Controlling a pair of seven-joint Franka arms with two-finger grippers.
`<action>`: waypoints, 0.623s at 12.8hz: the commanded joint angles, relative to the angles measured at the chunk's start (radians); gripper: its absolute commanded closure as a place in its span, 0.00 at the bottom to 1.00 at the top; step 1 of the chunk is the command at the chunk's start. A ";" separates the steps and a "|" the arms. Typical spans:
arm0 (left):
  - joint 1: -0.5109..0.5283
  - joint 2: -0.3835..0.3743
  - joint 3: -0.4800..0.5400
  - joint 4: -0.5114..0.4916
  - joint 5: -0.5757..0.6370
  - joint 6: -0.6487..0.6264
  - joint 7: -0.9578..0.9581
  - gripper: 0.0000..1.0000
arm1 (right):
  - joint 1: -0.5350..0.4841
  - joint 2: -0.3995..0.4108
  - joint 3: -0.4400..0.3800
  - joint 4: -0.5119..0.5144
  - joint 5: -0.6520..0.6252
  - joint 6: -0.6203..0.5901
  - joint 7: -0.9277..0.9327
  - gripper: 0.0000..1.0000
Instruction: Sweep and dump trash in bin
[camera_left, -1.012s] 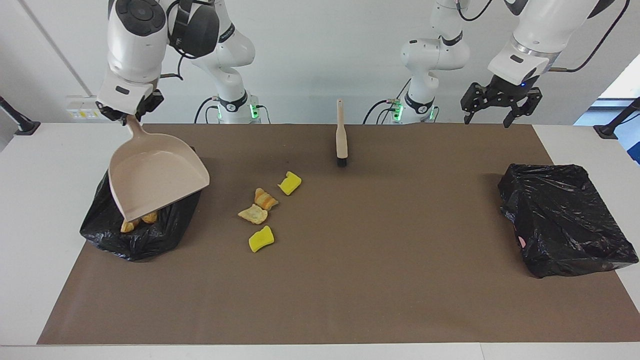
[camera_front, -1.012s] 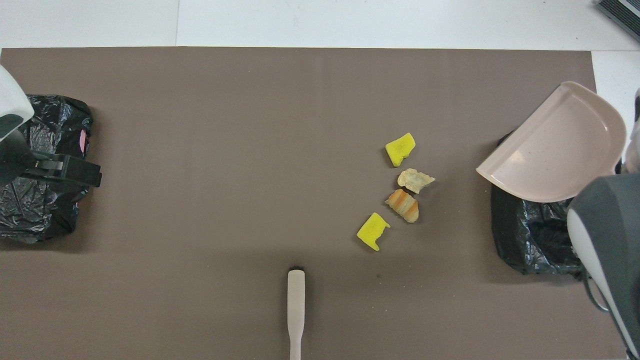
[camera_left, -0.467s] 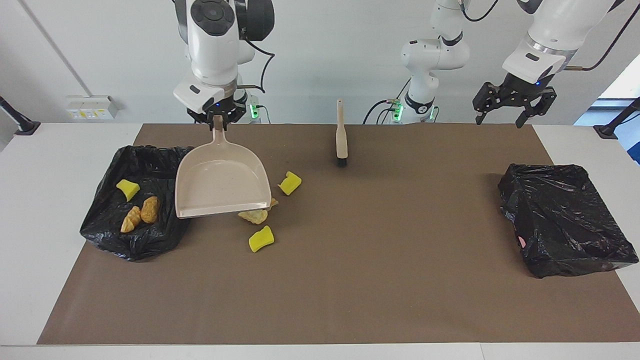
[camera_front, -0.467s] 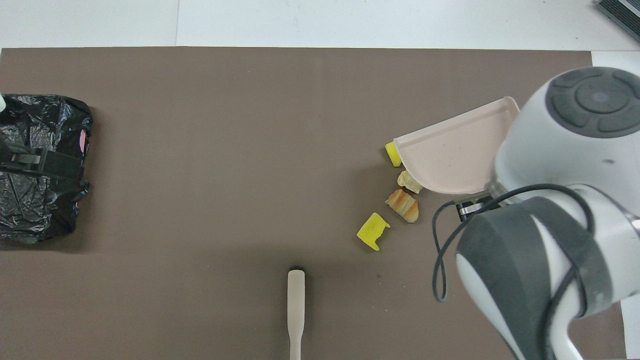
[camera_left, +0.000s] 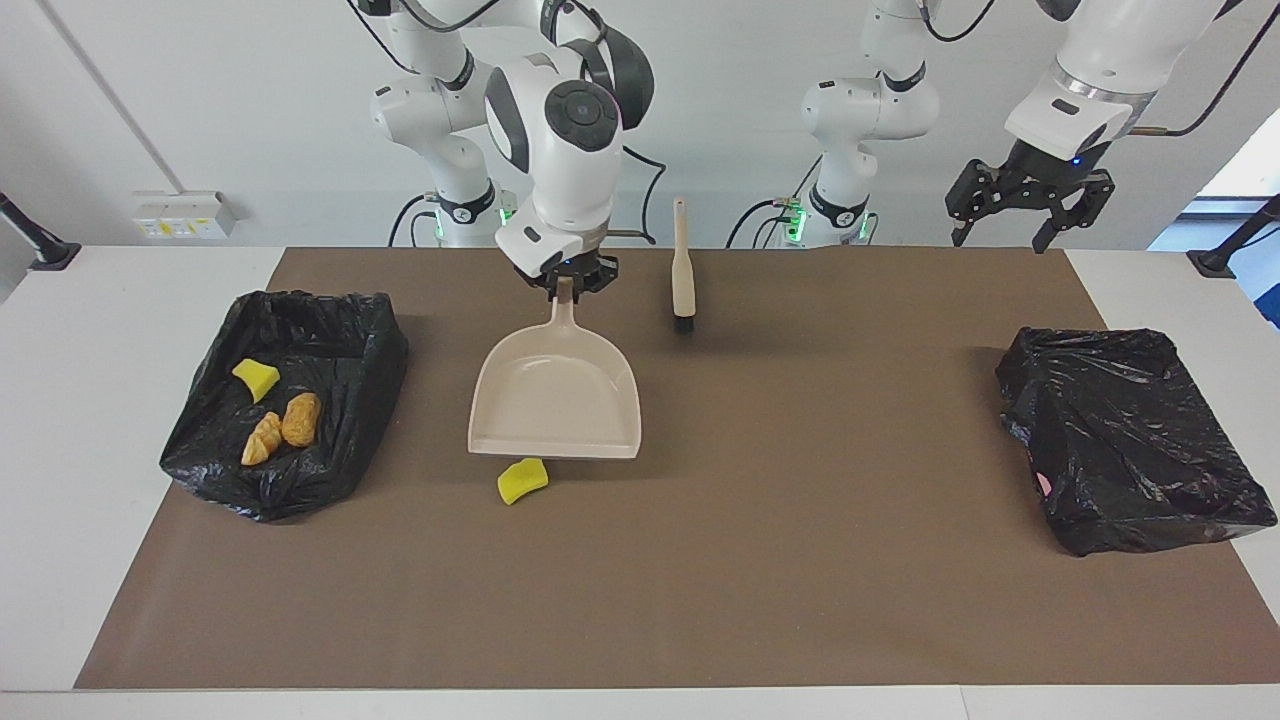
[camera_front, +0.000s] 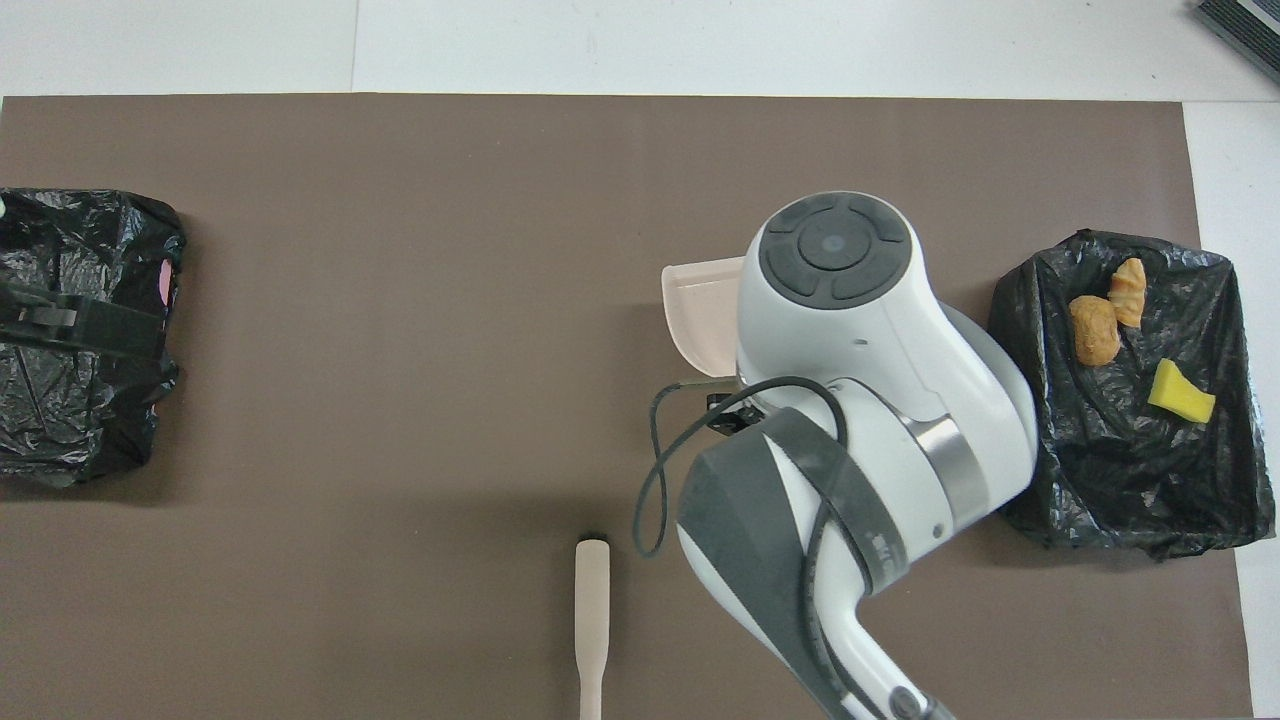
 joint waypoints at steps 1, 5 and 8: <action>-0.011 -0.016 -0.005 -0.006 0.011 -0.025 0.001 0.00 | 0.067 0.127 -0.003 0.126 0.040 0.063 0.151 1.00; -0.007 -0.015 -0.011 -0.005 0.008 -0.017 0.003 0.00 | 0.138 0.257 -0.005 0.178 0.106 0.275 0.265 1.00; 0.018 -0.016 -0.005 -0.006 0.008 -0.034 0.001 0.00 | 0.150 0.314 -0.002 0.178 0.114 0.381 0.258 1.00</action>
